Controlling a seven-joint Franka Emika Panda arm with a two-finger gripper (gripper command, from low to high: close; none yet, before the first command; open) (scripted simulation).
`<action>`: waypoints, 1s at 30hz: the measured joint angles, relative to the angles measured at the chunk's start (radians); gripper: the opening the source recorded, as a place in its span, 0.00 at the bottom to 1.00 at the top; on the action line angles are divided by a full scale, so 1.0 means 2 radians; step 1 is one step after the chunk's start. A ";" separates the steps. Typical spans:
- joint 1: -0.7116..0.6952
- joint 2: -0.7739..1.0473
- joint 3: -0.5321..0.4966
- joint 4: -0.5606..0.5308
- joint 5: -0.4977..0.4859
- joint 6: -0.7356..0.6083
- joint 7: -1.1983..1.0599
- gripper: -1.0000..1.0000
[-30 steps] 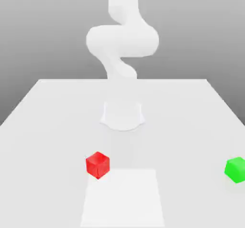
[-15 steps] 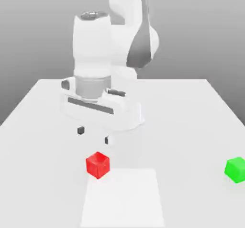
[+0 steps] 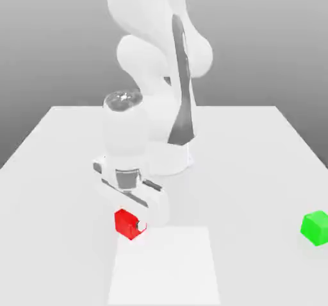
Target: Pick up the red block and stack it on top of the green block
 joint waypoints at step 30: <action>0.334 0.070 0.182 0.224 -0.107 -0.165 0.498 0.00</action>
